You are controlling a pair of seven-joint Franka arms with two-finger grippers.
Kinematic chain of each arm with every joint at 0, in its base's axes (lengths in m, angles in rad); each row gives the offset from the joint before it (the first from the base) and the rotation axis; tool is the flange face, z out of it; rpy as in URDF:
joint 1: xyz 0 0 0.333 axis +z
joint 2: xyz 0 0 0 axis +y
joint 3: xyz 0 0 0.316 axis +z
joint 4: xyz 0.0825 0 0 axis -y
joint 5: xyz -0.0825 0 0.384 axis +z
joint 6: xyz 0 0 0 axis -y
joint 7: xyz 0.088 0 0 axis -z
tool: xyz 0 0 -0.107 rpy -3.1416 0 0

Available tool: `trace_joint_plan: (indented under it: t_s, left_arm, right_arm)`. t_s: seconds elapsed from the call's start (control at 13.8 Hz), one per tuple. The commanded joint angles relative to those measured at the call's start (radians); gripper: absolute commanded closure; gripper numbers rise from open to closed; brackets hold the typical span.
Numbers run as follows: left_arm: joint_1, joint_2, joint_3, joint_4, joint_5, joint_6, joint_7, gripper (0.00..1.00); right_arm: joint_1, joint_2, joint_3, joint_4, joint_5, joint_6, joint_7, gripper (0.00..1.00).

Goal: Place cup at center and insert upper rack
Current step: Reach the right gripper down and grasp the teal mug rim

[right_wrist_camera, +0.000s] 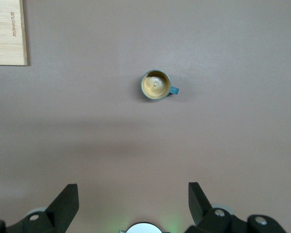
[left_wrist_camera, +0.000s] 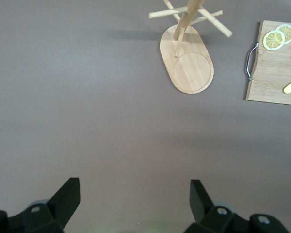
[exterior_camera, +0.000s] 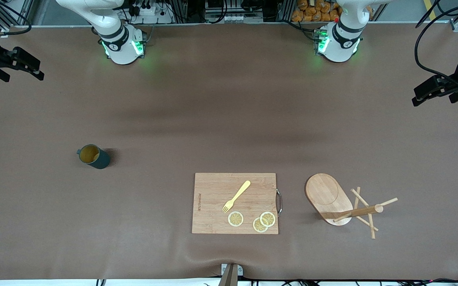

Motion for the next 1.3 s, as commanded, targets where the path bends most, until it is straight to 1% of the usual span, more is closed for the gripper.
trace_joint_plan:
  t_s: [0.0,0.29,0.51,0.58,0.87,1.23]
  left_arm:
    - [0.005,0.008,-0.01,0.027,-0.004,-0.021,0.005,0.0]
    - [0.005,0.013,-0.008,0.029,-0.01,-0.021,0.005,0.0]
    - [0.011,0.027,-0.005,0.033,-0.007,-0.021,0.005,0.0]
    - [0.008,0.027,-0.005,0.033,-0.007,-0.021,0.005,0.0]
    - [0.007,0.027,-0.008,0.033,-0.018,-0.021,0.003,0.0]
    - [0.005,0.028,-0.01,0.035,-0.02,-0.019,0.003,0.0]
  right_arm:
    - [-0.016,0.011,0.013,0.021,-0.006,-0.019,0.01,0.0]
    - [-0.008,0.044,0.016,0.027,-0.006,0.013,0.012,0.0]
    - [0.0,0.12,0.021,0.027,0.005,0.071,0.099,0.0]
    - [0.019,0.154,0.019,0.024,0.005,0.099,0.132,0.0]
    - [0.05,0.338,0.019,0.019,0.003,0.234,0.304,0.0]
    - [0.037,0.513,0.018,0.015,0.003,0.357,0.331,0.0]
